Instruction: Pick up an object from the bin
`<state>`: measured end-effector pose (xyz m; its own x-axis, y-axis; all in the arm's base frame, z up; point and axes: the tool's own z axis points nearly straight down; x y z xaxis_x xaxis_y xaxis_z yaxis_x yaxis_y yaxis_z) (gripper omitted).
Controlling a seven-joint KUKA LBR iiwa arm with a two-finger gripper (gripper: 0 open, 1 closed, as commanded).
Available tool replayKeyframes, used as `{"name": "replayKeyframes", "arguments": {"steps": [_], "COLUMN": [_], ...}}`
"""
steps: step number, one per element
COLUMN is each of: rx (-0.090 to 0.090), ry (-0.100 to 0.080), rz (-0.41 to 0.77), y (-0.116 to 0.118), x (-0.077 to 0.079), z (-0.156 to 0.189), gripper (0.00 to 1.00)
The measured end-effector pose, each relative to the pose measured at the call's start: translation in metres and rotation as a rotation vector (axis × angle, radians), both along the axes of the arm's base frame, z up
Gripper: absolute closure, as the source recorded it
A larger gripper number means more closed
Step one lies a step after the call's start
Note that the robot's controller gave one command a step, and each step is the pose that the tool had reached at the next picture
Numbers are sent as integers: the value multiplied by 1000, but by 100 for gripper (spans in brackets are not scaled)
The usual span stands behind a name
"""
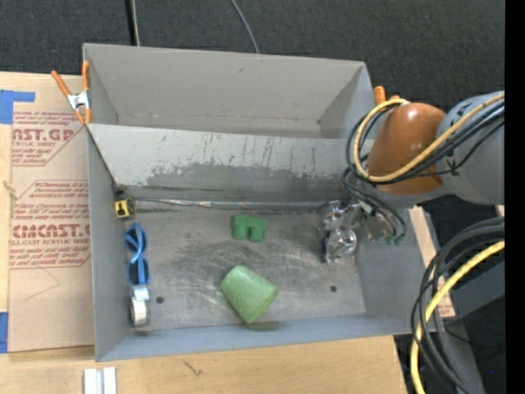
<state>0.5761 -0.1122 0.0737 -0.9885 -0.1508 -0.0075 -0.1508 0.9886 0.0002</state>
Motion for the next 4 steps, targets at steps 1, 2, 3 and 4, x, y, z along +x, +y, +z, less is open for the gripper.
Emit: {"name": "replayKeyframes", "arguments": {"steps": [1,2,3,4], "rx": [-2,2,-1,-4], "ry": [-4,13,7,0], "rz": [-30,198,193,261], "y": [12,111,108,139], "x": [3,-46,-44,-17], "z": [130,37,39,-1], "gripper": [100,100,0,0]}}
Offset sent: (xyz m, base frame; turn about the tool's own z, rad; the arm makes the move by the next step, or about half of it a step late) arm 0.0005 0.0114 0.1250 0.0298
